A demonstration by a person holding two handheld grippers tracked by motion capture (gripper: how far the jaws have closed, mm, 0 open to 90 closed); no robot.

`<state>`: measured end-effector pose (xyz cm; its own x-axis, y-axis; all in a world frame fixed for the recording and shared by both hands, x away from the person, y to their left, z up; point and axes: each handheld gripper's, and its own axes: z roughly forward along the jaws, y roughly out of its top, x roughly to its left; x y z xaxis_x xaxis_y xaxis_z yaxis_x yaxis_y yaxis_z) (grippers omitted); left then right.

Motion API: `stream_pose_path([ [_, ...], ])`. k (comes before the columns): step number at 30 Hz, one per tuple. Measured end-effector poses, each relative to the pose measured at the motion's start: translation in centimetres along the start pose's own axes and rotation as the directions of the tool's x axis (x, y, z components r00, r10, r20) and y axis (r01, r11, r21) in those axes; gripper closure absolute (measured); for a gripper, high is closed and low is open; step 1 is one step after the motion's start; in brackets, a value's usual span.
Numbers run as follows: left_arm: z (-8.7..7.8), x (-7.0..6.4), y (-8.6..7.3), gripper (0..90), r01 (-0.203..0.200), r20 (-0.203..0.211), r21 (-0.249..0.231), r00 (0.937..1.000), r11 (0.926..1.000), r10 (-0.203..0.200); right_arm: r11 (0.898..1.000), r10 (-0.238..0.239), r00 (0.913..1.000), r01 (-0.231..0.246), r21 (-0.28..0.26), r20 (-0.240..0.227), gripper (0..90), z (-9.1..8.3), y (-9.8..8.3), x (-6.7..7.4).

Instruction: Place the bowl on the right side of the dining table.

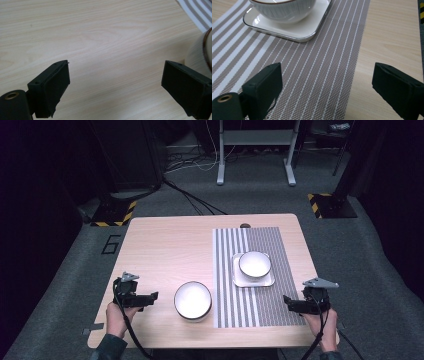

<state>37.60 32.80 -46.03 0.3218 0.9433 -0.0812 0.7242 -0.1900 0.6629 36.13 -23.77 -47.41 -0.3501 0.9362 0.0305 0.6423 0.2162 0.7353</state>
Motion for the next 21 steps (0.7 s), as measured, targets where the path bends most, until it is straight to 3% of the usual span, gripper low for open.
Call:
stream_pose_path([
  [9,1.0,1.2,-2.3,7.7,0.028,-0.029,0.018,0.9992,0.9994,-0.028,1.0,0.009,0.9997,-0.009,0.002,0.023,8.5,1.0,-1.7,-0.6],
  [21,2.3,1.9,-4.4,7.0,0.031,-0.036,0.018,0.9989,0.9993,-0.031,1.0,0.02,0.9977,-0.021,0.018,0.065,8.5,2.2,-3.9,-1.3],
])
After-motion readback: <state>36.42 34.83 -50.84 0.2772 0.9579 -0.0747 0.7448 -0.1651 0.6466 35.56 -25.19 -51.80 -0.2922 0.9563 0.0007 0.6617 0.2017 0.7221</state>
